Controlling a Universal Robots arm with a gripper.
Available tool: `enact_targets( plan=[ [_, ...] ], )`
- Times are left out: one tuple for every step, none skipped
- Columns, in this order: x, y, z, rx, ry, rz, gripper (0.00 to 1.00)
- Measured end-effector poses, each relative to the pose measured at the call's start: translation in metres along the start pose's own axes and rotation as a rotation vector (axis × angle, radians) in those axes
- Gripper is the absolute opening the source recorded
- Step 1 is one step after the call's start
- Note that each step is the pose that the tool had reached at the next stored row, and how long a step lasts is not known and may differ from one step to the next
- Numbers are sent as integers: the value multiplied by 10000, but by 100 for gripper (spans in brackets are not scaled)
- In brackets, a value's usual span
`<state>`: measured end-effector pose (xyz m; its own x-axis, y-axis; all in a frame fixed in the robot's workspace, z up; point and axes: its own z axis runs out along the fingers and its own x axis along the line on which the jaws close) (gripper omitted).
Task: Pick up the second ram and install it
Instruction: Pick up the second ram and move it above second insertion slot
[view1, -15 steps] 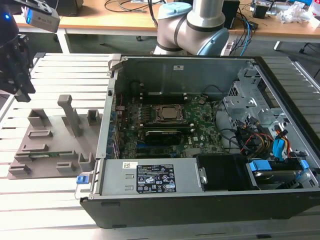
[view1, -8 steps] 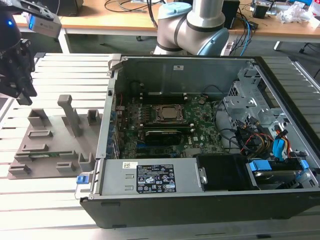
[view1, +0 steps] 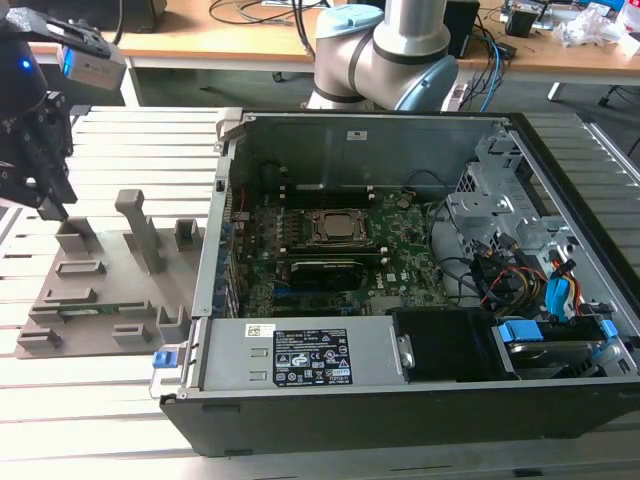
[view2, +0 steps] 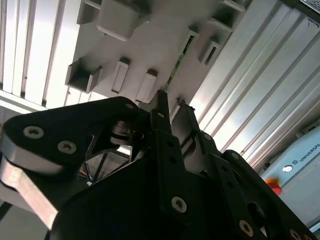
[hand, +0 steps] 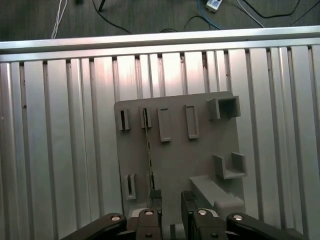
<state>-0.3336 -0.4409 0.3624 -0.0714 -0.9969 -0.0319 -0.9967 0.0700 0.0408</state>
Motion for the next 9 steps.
enact_targets(
  plan=[
    [13, 0, 19, 0, 0, 0, 30],
    [24, 0, 36, 0, 0, -1, 30],
    [30, 0, 47, 0, 0, -1, 30],
    [44, 1, 65, 0, 0, -1, 30],
    [54, 1, 79, 0, 0, -2, 30],
    [60, 3, 88, 1, -1, -2, 30],
    [69, 5, 103, -1, 2, -2, 30],
    [81, 8, 126, -1, 0, -3, 30],
    [86, 9, 137, -1, 1, -3, 30]
  ],
)
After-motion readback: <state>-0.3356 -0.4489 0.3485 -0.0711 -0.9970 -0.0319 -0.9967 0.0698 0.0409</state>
